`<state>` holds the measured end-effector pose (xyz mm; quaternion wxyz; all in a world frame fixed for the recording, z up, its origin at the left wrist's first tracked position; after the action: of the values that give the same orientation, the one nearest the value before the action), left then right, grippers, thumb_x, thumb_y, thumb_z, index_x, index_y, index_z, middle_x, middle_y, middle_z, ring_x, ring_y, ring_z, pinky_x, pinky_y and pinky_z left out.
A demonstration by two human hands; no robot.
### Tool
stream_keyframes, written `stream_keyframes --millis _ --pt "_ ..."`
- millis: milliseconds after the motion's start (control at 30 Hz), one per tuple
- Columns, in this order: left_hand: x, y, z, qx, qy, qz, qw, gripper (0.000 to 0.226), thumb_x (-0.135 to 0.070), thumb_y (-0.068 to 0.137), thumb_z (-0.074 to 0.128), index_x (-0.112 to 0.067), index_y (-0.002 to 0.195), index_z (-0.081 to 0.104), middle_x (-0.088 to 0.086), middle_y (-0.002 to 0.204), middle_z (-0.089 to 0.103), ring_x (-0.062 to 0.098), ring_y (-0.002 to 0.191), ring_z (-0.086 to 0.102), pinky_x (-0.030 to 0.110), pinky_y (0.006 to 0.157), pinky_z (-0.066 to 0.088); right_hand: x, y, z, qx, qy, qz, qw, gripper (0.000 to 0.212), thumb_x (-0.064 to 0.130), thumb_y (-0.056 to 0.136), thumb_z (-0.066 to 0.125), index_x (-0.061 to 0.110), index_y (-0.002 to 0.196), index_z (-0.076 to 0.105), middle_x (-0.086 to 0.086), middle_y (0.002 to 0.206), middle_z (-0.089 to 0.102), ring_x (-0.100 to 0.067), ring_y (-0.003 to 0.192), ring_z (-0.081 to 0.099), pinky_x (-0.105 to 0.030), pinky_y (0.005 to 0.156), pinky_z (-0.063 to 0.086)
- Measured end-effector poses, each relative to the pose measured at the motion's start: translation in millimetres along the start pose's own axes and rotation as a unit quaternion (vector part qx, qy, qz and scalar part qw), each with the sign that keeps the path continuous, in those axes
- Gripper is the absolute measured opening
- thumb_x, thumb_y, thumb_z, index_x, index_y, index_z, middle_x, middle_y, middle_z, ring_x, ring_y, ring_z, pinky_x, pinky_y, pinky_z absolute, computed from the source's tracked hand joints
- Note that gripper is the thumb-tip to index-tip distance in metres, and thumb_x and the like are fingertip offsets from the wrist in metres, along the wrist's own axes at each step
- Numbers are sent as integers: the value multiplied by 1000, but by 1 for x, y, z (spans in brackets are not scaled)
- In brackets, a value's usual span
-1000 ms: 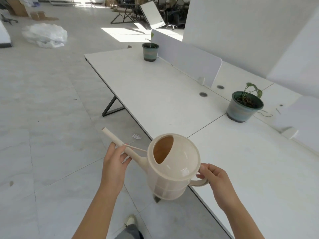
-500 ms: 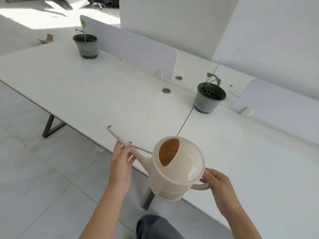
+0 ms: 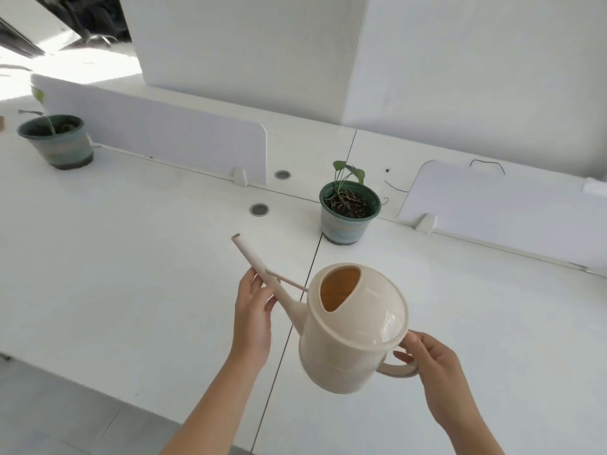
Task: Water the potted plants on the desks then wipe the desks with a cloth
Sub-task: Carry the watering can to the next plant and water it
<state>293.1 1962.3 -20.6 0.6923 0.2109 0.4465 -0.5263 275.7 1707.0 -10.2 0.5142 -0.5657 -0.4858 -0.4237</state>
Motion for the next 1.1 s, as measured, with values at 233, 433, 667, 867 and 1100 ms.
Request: stream_keyframes --millis 233,433,667,867,1100 --pt "39 60 65 67 72 -63 993 31 -6 89 45 -2 120 49 -1 81 52 18 90 48 29 83 41 10 20 -43 -129 -36 3 991 22 16 88 51 20 74 68 19 69 72 -22 80 64 -27 68 51" --pt "67 89 118 160 143 -105 971 28 -14 76 45 -4 100 56 10 90 51 22 90 51 31 83 47 25 21 -64 -225 -59 13 972 24 19 87 54 25 68 67 23 63 70 -25 81 62 -33 71 46" --pt "78 123 156 202 145 -140 958 11 -18 88 43 -9 87 49 10 88 42 23 86 45 26 74 44 40 35 -66 -304 -55 19 951 30 27 84 59 5 66 65 0 60 68 -25 80 65 -36 67 49" --pt "83 150 163 182 133 -174 959 15 -19 91 39 -7 91 48 11 93 45 21 88 47 26 71 45 52 59 -59 -343 -51 24 938 45 30 81 64 -13 68 58 15 54 68 -22 74 63 -28 60 48" --pt "89 168 158 172 126 -174 961 21 -23 94 37 -10 80 47 11 95 45 22 91 46 27 74 45 63 73 -47 -357 -54 45 932 48 27 79 66 -18 70 53 -43 90 57 -23 68 47 -33 61 35"
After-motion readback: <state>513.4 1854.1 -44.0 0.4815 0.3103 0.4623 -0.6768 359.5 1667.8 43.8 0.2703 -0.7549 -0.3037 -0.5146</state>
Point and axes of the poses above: each hand's wrist, its own y-axis towards the middle knuckle, its own z-axis out of the palm, x = y × z, the point moved 6 cm from there along y, towards the middle knuckle
